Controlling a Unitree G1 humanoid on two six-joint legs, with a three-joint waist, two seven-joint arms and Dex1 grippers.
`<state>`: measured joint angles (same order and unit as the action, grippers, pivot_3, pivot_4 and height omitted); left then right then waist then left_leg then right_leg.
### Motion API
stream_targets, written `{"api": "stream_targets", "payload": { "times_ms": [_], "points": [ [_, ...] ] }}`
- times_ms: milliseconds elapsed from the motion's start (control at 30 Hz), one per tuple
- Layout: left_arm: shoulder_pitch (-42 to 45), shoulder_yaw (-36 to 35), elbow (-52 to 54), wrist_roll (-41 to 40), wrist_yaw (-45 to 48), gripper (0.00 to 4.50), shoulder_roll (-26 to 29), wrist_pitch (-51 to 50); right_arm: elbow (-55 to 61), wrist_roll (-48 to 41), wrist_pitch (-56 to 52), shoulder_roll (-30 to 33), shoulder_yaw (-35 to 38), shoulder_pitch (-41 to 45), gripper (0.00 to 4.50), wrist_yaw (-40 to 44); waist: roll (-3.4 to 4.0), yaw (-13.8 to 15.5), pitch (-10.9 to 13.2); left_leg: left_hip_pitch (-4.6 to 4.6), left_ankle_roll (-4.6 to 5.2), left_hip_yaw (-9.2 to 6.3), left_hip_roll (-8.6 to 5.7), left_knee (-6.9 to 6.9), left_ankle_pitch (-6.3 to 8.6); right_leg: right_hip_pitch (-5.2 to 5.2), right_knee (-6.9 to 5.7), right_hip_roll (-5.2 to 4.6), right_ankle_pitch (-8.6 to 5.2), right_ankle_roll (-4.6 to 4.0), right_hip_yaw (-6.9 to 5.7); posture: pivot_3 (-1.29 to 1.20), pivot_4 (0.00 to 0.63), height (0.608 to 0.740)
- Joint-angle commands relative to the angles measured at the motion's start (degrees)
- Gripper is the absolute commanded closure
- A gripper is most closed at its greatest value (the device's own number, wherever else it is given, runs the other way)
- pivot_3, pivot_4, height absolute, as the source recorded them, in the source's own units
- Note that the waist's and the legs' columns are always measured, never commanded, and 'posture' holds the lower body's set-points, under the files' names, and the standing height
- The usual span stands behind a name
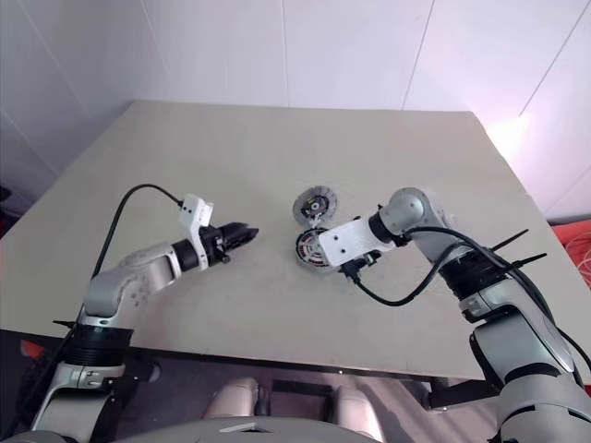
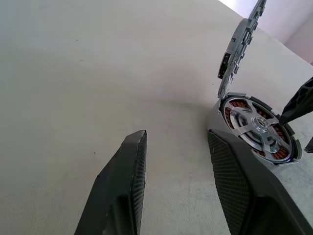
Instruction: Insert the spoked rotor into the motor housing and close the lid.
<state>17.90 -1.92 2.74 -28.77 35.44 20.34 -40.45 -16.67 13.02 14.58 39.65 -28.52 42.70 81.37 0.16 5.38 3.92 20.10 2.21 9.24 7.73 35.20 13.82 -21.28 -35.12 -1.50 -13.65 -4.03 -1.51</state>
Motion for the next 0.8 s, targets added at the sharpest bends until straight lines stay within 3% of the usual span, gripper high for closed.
{"api": "stream_targets", "payload": {
  "times_ms": [33, 433, 567, 700, 800],
  "points": [
    [0.9, 0.0, 1.0, 0.4, -0.3, 2.43, -0.5, 1.6, 0.3, 3.4, 3.8, 0.5, -1.7, 2.5, 1.93, 0.1, 0.00, 0.0, 0.0, 0.00, 0.00, 0.00, 0.00, 0.01, 0.00, -0.01, -0.01, 0.00, 0.00, 0.00, 0.00, 0.00, 0.000, 0.740],
    [-0.5, -0.5, 1.6, 1.0, -1.6, 2.43, -1.7, 2.5, -7.1, 8.0, 11.4, -1.2, -4.3, 6.8, 1.93, -0.9, -0.01, -0.3, 0.0, -0.07, 0.03, 0.00, 0.01, 0.10, -0.06, 0.01, -0.24, 0.00, 0.01, -0.04, 0.01, 0.00, 0.000, 0.740],
    [-0.4, -0.5, 1.3, 1.2, -1.8, 2.43, -1.8, 2.9, -6.4, 8.1, 11.5, -1.5, -4.1, 6.9, 2.86, -0.9, -0.01, -0.2, 0.0, -0.09, 0.04, -0.01, 0.01, 0.11, -0.11, 0.00, -0.30, 0.00, 0.03, -0.08, 0.01, 0.00, 0.000, 0.740],
    [-0.2, -0.3, 1.1, 1.3, -1.9, 2.43, -1.8, 3.0, -6.5, 8.5, 11.3, -1.8, -3.9, 7.2, 4.30, -1.7, -0.06, -0.2, 0.0, -0.08, 0.06, -0.01, 0.01, 0.11, -0.10, 0.00, -0.30, 0.00, 0.03, -0.09, 0.01, 0.00, 0.000, 0.740],
    [0.2, -0.2, 0.8, 1.3, -1.9, 2.43, -1.8, 3.1, -7.0, 9.0, 11.3, -2.0, -3.7, 7.5, 4.49, -2.3, -0.08, -0.3, 0.0, -0.03, 0.07, -0.01, 0.01, 0.13, -0.10, -0.05, -0.31, 0.00, 0.03, -0.10, 0.01, 0.00, 0.000, 0.740]
  ]
}}
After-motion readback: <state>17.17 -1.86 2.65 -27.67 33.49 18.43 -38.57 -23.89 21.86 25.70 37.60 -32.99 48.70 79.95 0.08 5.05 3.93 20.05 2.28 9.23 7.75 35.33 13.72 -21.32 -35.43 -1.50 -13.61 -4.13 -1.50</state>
